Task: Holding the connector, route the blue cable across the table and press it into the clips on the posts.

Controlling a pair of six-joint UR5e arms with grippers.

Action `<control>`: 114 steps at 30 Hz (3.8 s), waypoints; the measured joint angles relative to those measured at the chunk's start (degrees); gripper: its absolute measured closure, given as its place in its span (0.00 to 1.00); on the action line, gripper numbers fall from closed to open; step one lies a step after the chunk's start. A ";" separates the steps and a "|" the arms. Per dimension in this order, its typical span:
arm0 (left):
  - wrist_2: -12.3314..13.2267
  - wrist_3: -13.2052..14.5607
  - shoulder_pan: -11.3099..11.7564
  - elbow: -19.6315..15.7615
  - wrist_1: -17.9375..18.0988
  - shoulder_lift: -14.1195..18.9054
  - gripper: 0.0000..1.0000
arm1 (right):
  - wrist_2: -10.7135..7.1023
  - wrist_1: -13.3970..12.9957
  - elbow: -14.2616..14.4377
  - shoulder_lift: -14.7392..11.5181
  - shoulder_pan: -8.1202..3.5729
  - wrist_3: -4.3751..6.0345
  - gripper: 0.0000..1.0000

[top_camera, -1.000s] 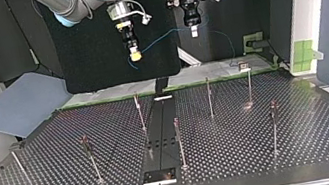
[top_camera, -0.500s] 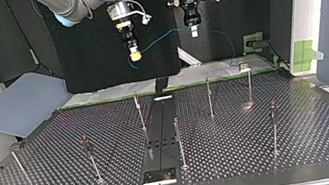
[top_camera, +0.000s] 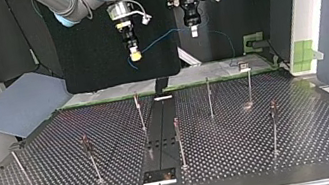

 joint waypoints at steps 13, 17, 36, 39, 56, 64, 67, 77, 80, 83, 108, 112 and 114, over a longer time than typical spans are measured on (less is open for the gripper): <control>0.00 -0.01 0.57 0.24 -0.81 -1.96 1.00 | -0.08 0.00 -0.01 0.00 -0.07 -0.07 1.00; 0.00 0.00 0.60 0.25 -0.94 -2.58 1.00 | -0.08 0.00 -0.01 0.00 -0.08 -0.09 1.00; 0.00 0.00 0.62 0.26 -0.97 -2.72 1.00 | 0.74 0.83 -0.84 0.83 -0.93 -0.92 1.00; 0.00 0.00 0.62 0.26 -0.97 -2.72 1.00 | 2.05 2.14 -1.86 2.15 -2.19 -2.24 1.00; 0.01 0.01 0.63 0.25 -0.98 -2.71 1.00 | 4.31 8.53 -2.46 10.68 -3.34 -4.74 1.00; 1.93 2.58 3.19 0.02 -3.55 -0.28 1.00 | 3.05 8.79 -3.71 12.01 -2.09 -4.40 1.00; 1.40 3.99 4.60 0.05 -4.97 1.13 1.00 | 1.57 10.08 -5.19 10.67 -0.62 -3.96 1.00; -3.43 8.37 9.18 1.73 -10.13 6.30 1.00 | -2.78 14.37 -9.55 6.35 3.30 -0.54 1.00; -4.81 9.07 9.74 2.94 -11.51 7.69 1.00 | -4.35 15.94 -11.12 4.78 3.54 1.01 1.00; -6.19 9.76 10.13 4.16 -12.89 9.08 1.00 | -5.74 17.34 -12.51 3.39 3.58 2.40 1.00; -5.54 6.26 13.42 8.99 -22.84 14.85 1.00 | -14.77 29.96 -25.44 -9.29 3.84 6.14 1.00; -5.53 5.48 13.79 9.40 -23.54 14.85 1.00 | -14.91 30.61 -27.42 -9.71 3.95 6.15 1.00; -5.55 5.22 13.94 9.50 -23.76 14.89 1.00 | -14.94 30.84 -28.53 -9.74 4.02 6.15 1.00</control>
